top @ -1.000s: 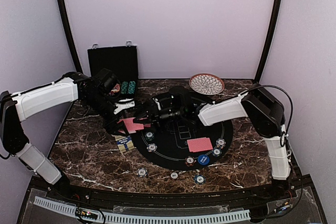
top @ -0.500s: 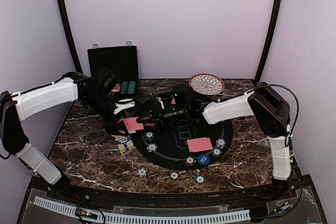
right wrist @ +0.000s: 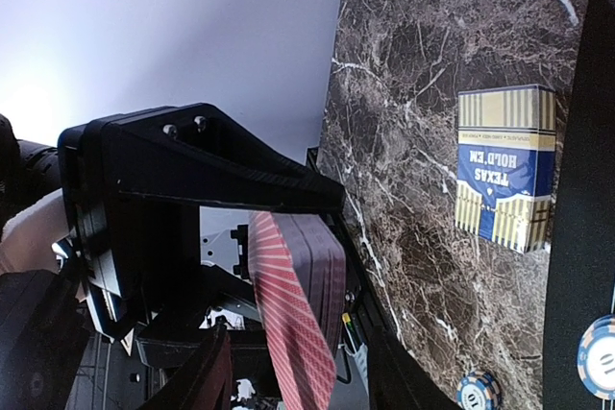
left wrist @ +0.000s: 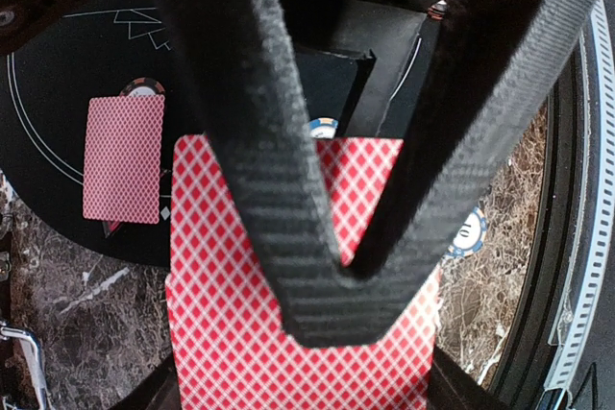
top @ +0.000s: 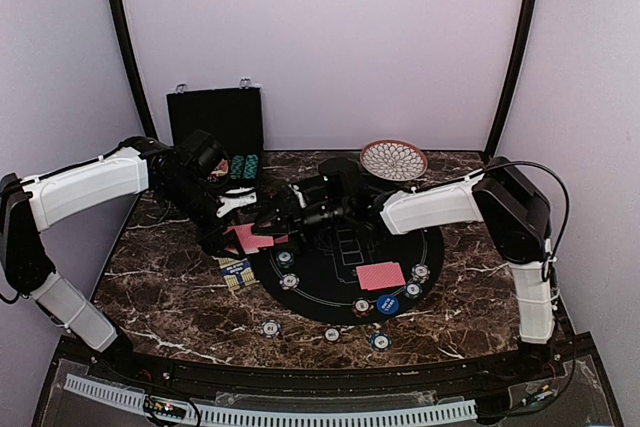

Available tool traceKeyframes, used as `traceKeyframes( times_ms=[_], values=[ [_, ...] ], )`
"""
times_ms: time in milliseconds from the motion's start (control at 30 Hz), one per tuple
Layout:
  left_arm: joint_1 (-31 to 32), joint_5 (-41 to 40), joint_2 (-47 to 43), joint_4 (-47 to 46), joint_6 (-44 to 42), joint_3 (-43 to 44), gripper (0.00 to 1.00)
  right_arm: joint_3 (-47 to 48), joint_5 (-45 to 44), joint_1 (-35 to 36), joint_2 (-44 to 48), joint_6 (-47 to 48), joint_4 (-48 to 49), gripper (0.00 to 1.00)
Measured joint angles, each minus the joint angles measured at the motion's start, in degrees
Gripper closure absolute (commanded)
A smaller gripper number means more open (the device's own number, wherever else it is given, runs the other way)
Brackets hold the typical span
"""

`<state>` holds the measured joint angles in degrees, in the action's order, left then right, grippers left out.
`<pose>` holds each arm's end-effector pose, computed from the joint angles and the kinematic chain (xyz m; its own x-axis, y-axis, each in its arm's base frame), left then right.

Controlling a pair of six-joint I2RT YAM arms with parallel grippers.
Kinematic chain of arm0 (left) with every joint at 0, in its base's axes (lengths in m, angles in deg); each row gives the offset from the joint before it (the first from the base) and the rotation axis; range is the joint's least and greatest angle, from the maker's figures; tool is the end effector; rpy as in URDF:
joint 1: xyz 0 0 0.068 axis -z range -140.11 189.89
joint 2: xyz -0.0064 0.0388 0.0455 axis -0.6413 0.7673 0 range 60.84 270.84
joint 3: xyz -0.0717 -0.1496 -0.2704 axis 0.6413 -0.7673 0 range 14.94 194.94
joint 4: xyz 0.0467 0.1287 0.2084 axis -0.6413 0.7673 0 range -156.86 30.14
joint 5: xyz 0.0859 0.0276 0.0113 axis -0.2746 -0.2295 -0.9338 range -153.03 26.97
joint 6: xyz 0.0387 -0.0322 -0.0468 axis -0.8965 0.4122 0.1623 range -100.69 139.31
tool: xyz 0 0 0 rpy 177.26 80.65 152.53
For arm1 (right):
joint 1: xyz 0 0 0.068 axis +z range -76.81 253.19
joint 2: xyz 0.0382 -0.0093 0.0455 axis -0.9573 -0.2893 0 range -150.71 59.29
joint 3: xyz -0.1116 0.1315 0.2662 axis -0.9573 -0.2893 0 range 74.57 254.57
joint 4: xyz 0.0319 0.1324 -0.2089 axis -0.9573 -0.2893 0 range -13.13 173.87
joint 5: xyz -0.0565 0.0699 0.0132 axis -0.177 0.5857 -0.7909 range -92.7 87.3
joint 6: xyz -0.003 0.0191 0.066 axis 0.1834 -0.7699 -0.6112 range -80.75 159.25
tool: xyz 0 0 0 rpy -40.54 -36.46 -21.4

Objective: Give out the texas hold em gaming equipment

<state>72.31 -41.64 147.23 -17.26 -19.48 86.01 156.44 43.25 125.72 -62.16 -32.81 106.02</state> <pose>0.2368 -0.1745 0.3052 -0.2015 0.8190 -0.5372 0.9698 0.2439 0.0080 0.2760 0.4260 0.2424 -0.9780 -0.1888 -0.0892 -0.1253 0.1887 0.9740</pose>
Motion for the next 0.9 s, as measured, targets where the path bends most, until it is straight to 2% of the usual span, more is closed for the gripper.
traceKeyframes(
  times_ms=[233,367,700,900],
  values=[
    [0.0,0.0,0.0,0.0,0.0,0.0,0.99,2.6,-1.7,0.1,-0.6,4.0,-7.1,0.53],
    [0.0,0.0,0.0,0.2,0.0,0.0,0.99,2.4,-2.3,-0.1,-0.6,5.7,-9.2,0.56],
    [0.0,-0.3,0.0,0.7,0.0,0.0,0.99,-1.0,-2.8,-1.6,1.7,6.7,-9.7,0.72],
    [0.0,-0.3,0.0,0.8,0.0,0.1,0.99,-2.8,-3.0,-1.7,3.9,5.2,-8.2,0.84]
  ],
)
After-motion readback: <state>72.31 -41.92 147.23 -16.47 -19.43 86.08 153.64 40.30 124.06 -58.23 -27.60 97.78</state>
